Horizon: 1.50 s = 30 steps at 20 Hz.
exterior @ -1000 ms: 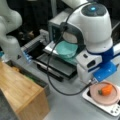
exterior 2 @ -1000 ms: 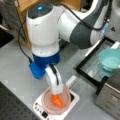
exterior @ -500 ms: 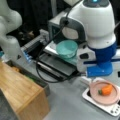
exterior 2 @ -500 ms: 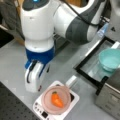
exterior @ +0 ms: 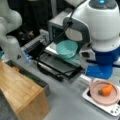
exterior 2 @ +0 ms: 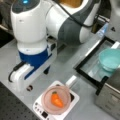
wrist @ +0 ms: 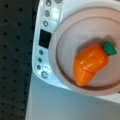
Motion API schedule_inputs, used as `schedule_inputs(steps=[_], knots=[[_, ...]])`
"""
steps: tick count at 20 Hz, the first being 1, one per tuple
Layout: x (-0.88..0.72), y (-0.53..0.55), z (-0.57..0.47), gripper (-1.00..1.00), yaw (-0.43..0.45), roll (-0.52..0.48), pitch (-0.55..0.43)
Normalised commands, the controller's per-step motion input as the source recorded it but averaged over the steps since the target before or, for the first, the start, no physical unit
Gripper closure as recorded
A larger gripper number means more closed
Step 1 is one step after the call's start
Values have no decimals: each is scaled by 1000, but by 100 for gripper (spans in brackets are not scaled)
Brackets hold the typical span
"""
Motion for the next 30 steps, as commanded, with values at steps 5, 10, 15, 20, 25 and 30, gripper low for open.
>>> schedule_inputs(steps=[5, 10, 15, 20, 25, 30], knots=[[596, 70, 152, -100, -313, -140, 406], [422, 288, 51, -100, -192, -115, 358], [310, 392, -27, -100, -153, -106, 318], [199, 299, -120, -100, -137, -88, 215], [152, 14, -175, -100, -84, -89, 97], [79, -160, -265, -100, -65, -79, 40]])
